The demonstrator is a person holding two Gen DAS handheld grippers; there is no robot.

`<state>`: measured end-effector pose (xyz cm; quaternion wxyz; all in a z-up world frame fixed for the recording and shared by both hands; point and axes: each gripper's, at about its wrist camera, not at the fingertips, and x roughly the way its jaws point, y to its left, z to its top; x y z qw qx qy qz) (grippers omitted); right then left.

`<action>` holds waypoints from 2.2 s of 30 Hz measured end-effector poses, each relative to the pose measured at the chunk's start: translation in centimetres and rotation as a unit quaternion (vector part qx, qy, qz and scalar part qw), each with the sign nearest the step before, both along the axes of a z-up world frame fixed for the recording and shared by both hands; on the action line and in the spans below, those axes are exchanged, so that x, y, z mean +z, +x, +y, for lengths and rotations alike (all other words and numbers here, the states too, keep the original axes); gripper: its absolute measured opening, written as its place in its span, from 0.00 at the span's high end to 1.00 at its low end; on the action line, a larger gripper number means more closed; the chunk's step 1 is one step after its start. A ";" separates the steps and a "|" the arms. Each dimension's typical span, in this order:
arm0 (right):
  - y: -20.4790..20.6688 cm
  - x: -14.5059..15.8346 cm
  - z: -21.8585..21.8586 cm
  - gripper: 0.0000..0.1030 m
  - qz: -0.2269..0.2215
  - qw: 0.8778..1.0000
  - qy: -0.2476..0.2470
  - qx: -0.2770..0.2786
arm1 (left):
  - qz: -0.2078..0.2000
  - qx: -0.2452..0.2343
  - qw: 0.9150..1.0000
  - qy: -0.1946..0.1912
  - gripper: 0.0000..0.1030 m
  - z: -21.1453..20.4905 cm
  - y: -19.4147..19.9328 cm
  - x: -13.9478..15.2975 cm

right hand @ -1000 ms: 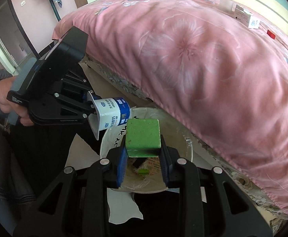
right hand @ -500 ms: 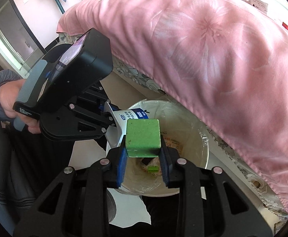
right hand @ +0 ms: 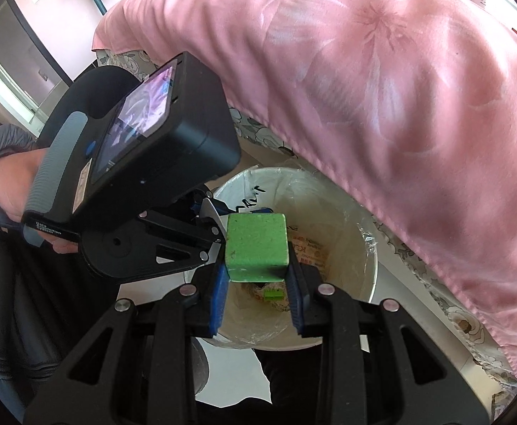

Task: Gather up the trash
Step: 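Carry the yogurt cup and green block with both tools over the trash bin, then open left tool over the bin while right tool releases the green block, then move both open tools back over the bed toward the remaining items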

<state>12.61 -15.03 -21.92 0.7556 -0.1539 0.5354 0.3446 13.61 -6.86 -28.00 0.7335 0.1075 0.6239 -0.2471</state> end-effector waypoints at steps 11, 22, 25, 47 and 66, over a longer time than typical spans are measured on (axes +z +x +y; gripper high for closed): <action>0.8 -0.5 1.4 0.70 0.007 1.000 -0.009 0.007 | 0.016 -0.013 1.000 -0.005 0.89 -0.6 -0.3 -1.0; 1.5 -0.6 1.4 0.67 0.006 1.000 -0.015 -0.008 | 0.031 -0.013 0.999 -0.016 0.59 -0.2 0.2 -1.8; 1.5 -0.6 1.1 0.54 0.001 1.000 -0.020 -0.008 | 0.029 -0.014 0.999 -0.019 0.37 -0.2 0.1 -1.7; 1.1 -0.2 -0.6 0.42 -0.012 0.999 -0.021 -0.022 | 0.022 -0.004 1.000 -0.006 0.12 0.2 -0.9 -1.4; 0.1 3.9 -5.6 0.24 -0.071 0.990 0.055 -0.107 | -0.038 0.092 0.994 -0.034 0.12 5.8 -2.2 5.2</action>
